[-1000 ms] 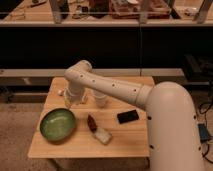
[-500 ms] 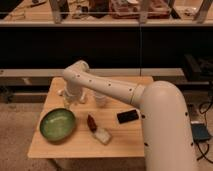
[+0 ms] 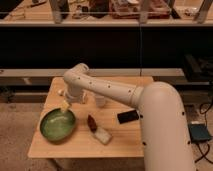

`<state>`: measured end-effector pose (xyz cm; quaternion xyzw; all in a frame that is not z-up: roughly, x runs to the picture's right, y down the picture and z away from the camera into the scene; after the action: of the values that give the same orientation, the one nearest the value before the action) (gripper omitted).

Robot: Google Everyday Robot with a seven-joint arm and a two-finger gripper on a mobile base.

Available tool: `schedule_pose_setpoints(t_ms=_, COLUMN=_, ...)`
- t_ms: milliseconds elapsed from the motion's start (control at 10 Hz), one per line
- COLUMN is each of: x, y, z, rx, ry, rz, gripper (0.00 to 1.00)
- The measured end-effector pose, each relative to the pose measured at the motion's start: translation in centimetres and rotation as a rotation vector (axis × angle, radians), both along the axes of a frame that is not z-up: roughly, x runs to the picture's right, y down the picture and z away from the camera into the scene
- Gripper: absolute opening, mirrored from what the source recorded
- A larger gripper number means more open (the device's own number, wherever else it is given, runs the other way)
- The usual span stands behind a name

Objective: Drag the ceramic bowl in a circle

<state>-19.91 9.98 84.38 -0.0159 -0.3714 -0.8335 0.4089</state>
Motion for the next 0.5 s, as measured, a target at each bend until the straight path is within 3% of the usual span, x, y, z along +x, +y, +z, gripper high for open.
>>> schedule_pose_setpoints(t_ms=200, x=0.0, y=1.9, z=2.3, rx=-0.004, ry=0.005, rz=-0.003, gripper=0.8)
schedule_pose_setpoints(t_ms=500, x=-0.6, y=3.9, z=4.0, rx=-0.027, ry=0.002, rz=-0.004, gripper=0.8)
